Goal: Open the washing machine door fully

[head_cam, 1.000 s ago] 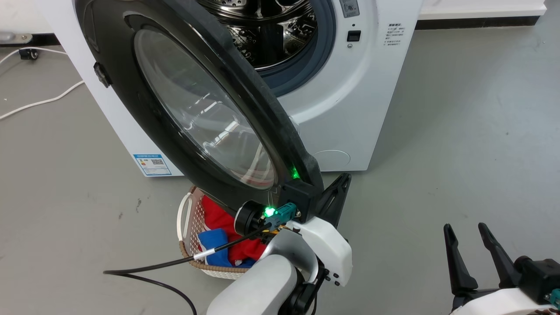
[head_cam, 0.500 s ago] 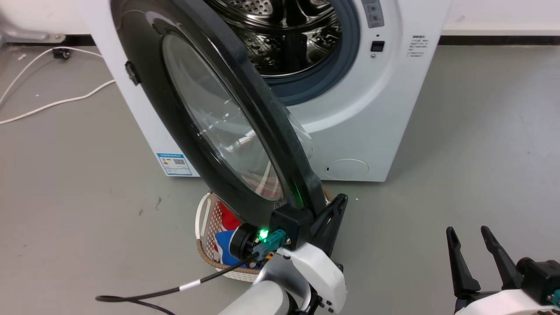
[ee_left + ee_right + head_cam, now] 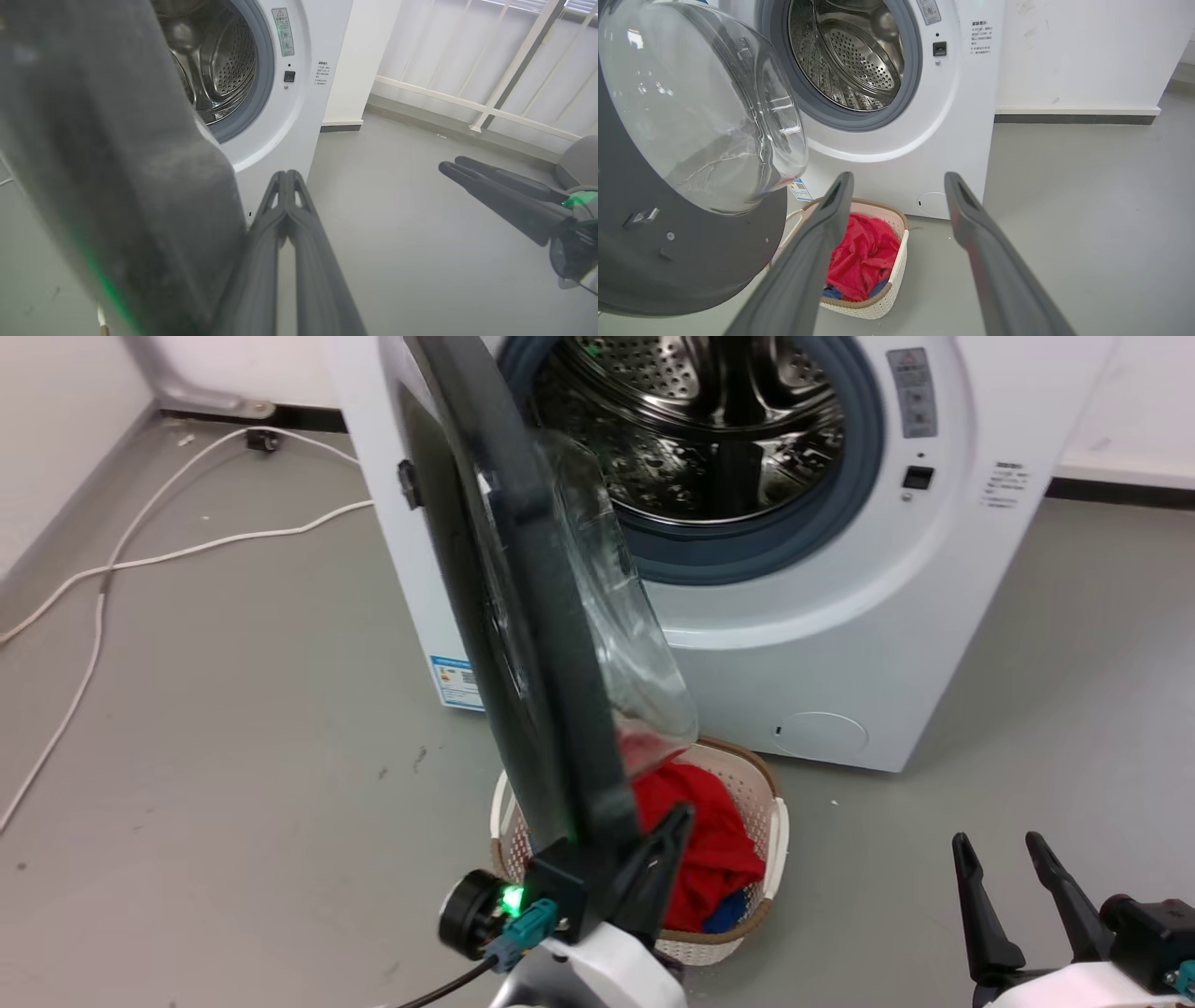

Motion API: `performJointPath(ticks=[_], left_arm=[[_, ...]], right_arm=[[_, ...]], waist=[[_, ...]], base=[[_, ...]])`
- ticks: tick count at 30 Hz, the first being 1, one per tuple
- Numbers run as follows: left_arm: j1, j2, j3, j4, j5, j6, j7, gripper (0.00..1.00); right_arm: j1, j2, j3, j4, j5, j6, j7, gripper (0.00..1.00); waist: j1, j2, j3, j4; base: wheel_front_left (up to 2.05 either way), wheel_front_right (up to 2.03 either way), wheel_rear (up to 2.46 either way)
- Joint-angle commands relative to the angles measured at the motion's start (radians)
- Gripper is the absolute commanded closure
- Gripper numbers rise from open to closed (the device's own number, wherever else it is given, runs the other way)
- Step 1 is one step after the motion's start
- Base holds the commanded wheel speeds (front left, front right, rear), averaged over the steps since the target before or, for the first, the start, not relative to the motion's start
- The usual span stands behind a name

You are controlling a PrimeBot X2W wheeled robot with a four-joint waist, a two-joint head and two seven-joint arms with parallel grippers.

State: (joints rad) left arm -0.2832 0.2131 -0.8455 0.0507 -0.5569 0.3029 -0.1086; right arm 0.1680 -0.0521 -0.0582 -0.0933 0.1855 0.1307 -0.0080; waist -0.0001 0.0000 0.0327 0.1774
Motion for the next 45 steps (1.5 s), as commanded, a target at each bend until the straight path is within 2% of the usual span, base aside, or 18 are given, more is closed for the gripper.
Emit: performJointPath(ticks=[1, 19, 27, 35, 41, 45], left_arm=[[0.015, 0.050, 0.034, 0.002, 0.006, 0.032, 0.004, 1.00], [0.115, 0.088, 0.064, -0.101, -0.016, 0.105, -0.021, 1.00], [0.137, 0.159, 0.138, -0.125, -0.028, 0.145, -0.033, 1.00], [0.156, 0.245, 0.269, -0.134, -0.070, 0.180, -0.068, 1.00], [0.138, 0.295, 0.363, -0.111, -0.109, 0.179, -0.090, 1.00], [0.132, 0.309, 0.433, -0.091, -0.158, 0.162, -0.107, 1.00]], right_arm=[[0.010, 0.002, -0.001, -0.001, 0.002, 0.000, 0.003, 0.00], [0.009, 0.001, -0.024, 0.016, 0.017, 0.000, 0.007, 0.00], [0.000, 0.001, -0.028, 0.012, 0.013, 0.000, 0.014, 0.00], [-0.017, -0.006, -0.027, -0.008, 0.002, 0.000, 0.034, 0.00], [-0.033, -0.027, -0.031, -0.031, 0.005, 0.000, 0.056, 0.00], [-0.048, -0.044, -0.034, -0.044, 0.009, 0.000, 0.067, 0.00]], waist=[[0.0001, 0.0000, -0.012, 0.037], [0.0001, 0.0000, -0.022, 0.241], [0.0001, 0.0000, -0.010, 0.315], [0.0001, 0.0000, 0.029, 0.314], [0.0001, 0.0000, 0.078, 0.278], [0.0001, 0.0000, 0.118, 0.250]], base=[[0.00, 0.00, 0.00], [0.00, 0.00, 0.00], [0.00, 0.00, 0.00], [0.00, 0.00, 0.00], [0.00, 0.00, 0.00], [0.00, 0.00, 0.00]])
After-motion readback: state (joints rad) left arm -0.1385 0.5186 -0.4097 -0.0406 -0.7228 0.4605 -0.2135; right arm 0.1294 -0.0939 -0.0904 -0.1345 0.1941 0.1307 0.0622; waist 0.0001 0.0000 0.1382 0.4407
